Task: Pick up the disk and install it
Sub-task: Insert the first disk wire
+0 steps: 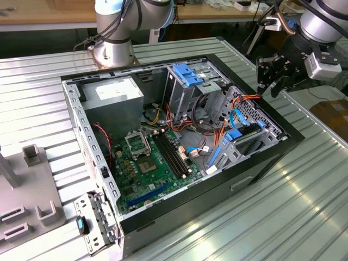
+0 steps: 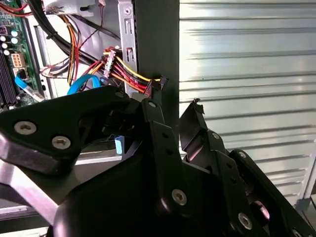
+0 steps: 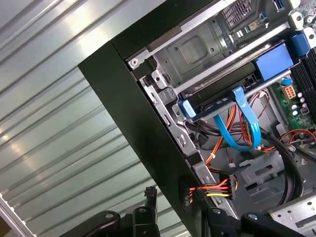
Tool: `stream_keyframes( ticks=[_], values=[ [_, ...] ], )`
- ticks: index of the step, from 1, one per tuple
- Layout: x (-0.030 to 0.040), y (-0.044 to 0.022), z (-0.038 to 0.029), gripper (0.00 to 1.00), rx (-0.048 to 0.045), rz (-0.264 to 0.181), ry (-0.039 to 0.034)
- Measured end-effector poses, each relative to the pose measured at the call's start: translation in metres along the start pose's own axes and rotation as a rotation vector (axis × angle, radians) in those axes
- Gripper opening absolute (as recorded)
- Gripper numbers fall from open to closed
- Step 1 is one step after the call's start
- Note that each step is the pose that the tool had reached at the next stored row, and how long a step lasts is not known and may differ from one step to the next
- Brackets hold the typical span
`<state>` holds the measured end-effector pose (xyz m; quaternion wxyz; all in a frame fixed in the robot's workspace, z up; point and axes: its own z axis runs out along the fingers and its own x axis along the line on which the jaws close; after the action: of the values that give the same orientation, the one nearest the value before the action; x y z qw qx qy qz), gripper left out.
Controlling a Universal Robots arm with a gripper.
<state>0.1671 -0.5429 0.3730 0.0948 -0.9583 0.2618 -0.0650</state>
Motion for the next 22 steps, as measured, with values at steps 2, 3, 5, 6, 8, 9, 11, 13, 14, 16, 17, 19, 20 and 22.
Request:
stream_keyframes(
  ticks=[2,3,5,6,8,9,11,13,14,16,17,19,20,22],
  values=[
    [-0.0003,0.0002,0.0001,0.42,-0.0509,-0.011,0.0302],
    [-0.0072,-0.0031,0.0002,0.42,-0.0523,-0.012,0.0314],
    [-0.0105,-0.0079,0.0016,0.42,-0.0563,-0.013,0.0337],
    [-0.0125,-0.0103,0.0045,0.42,-0.0611,-0.013,0.0364],
    [-0.0129,-0.0106,0.0062,0.42,-0.0661,-0.014,0.0392],
    [-0.0125,-0.0111,0.0064,0.42,-0.068,-0.015,0.0403],
    [-0.0124,-0.0112,0.0064,0.42,-0.0682,-0.015,0.0405],
    [-0.0124,-0.0112,0.0064,0.42,-0.0682,-0.015,0.0405],
    [-0.0126,-0.012,0.0065,0.42,-0.0682,-0.015,0.0405],
    [-0.012,-0.0132,0.0069,0.42,-0.0682,-0.015,0.0403],
    [-0.0111,-0.0137,0.0081,0.42,-0.0683,-0.015,0.04],
    [-0.0107,-0.0139,0.0094,0.42,-0.0688,-0.015,0.0402],
    [-0.0106,-0.014,0.0095,0.42,-0.0686,-0.015,0.0401],
    [-0.0107,-0.014,0.0097,0.42,-0.0686,-0.015,0.0401]
  ],
)
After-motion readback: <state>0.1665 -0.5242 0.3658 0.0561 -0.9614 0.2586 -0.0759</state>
